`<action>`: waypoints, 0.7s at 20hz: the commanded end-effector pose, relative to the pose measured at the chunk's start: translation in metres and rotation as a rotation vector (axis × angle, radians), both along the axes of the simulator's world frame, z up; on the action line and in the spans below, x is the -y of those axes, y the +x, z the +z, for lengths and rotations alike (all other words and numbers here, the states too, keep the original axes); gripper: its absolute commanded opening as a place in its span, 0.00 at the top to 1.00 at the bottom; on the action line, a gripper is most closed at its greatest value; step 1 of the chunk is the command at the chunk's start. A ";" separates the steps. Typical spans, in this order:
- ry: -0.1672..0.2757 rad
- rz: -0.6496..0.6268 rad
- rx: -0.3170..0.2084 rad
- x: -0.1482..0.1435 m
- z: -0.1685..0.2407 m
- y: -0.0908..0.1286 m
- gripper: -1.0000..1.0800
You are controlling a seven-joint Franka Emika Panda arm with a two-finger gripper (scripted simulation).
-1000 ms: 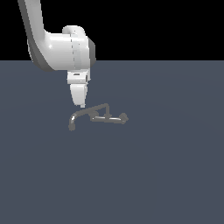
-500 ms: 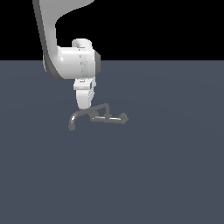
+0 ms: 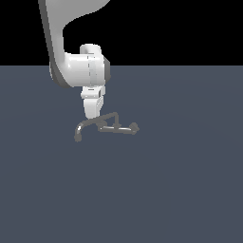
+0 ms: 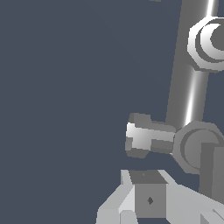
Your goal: Turn on the faucet by rotating a designated handle.
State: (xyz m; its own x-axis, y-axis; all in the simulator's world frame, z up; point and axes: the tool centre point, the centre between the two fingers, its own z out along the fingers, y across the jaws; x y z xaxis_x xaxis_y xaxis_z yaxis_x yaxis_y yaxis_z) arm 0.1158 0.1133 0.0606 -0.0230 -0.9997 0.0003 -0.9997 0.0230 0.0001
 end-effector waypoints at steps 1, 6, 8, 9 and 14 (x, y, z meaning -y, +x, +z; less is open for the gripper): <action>0.000 0.000 0.000 0.000 0.000 0.000 1.00; 0.000 0.000 0.000 -0.009 0.000 -0.011 1.00; 0.000 0.000 0.000 -0.014 0.000 -0.017 1.00; 0.000 0.000 0.000 -0.016 0.000 -0.019 1.00; -0.001 -0.003 0.002 -0.017 0.000 -0.024 1.00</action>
State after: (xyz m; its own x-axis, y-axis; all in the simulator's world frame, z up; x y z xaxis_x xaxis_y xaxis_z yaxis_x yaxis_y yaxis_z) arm 0.0940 0.1304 0.0608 -0.0257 -0.9997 0.0004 -0.9997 0.0257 -0.0037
